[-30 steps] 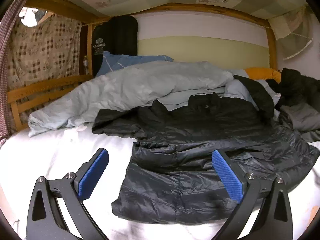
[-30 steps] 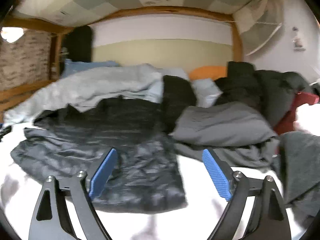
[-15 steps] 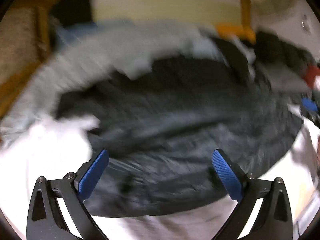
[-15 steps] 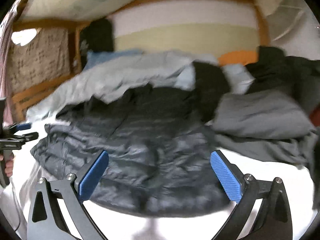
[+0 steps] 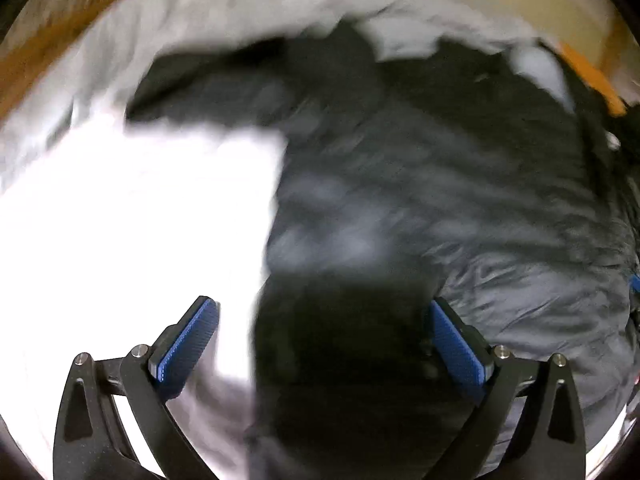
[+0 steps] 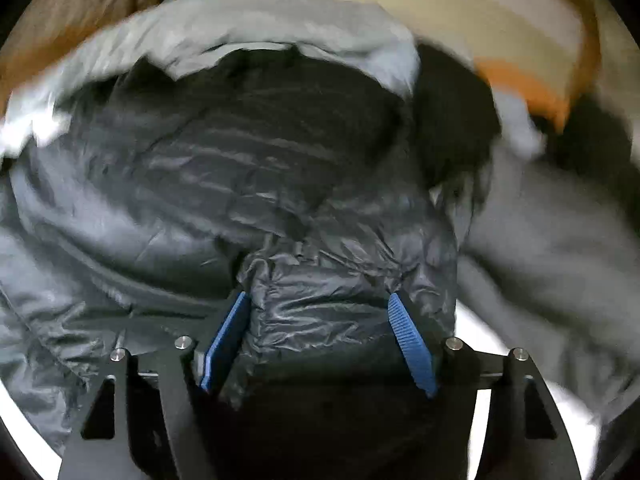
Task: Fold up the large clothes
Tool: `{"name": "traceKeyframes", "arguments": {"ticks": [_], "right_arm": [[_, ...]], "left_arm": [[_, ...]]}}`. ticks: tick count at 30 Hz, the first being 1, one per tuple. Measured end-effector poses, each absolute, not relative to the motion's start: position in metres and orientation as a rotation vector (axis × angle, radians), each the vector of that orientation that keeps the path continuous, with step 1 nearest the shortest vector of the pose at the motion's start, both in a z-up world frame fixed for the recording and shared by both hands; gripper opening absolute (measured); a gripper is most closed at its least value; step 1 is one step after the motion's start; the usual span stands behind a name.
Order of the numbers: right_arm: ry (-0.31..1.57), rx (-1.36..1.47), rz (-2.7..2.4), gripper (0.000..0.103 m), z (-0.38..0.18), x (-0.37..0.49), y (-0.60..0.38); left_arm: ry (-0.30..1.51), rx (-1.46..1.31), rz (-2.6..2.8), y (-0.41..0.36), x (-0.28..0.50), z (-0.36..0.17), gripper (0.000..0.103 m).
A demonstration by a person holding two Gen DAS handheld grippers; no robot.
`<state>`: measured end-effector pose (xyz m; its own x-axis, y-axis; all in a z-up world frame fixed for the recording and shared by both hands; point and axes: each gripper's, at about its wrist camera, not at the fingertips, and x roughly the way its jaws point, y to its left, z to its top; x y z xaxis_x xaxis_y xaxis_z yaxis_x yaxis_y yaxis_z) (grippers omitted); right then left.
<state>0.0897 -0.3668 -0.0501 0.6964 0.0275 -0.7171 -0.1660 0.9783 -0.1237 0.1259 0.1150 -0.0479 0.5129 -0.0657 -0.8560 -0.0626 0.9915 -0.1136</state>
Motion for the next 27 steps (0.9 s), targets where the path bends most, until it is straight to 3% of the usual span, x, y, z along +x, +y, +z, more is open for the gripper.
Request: {"name": "traceKeyframes", "arguments": {"ticks": [2,7,11,16,22,24,27], "right_arm": [[0.791,-0.099,0.099,0.062,-0.047,0.093,-0.383],[0.739,-0.047,-0.100,0.065,-0.044,0.081,-0.405],[0.688,0.135,-0.067,0.065,-0.028,0.061,-0.440],[0.668,0.118,0.010,0.066,-0.004,0.027,-0.427],[0.702,0.019,0.166,0.079,-0.018,0.017,-0.365],[0.748,-0.076,0.122,0.080,-0.036,0.025,-0.347],[0.787,-0.045,0.054,0.080,-0.048,0.029,-0.351]], "left_arm": [[0.995,-0.189,0.013,0.127,0.114,-0.050,0.103],[0.956,-0.182,0.126,0.129,0.102,-0.044,0.102],[0.850,-0.206,0.119,0.124,0.078,-0.010,0.080],[0.469,0.012,0.001,0.077,0.007,0.058,0.094],[0.638,0.058,-0.066,0.046,0.035,0.009,0.093],[0.730,0.111,-0.015,0.042,0.054,-0.018,0.078],[0.793,0.070,0.016,0.051,0.060,-0.041,0.077]]}}
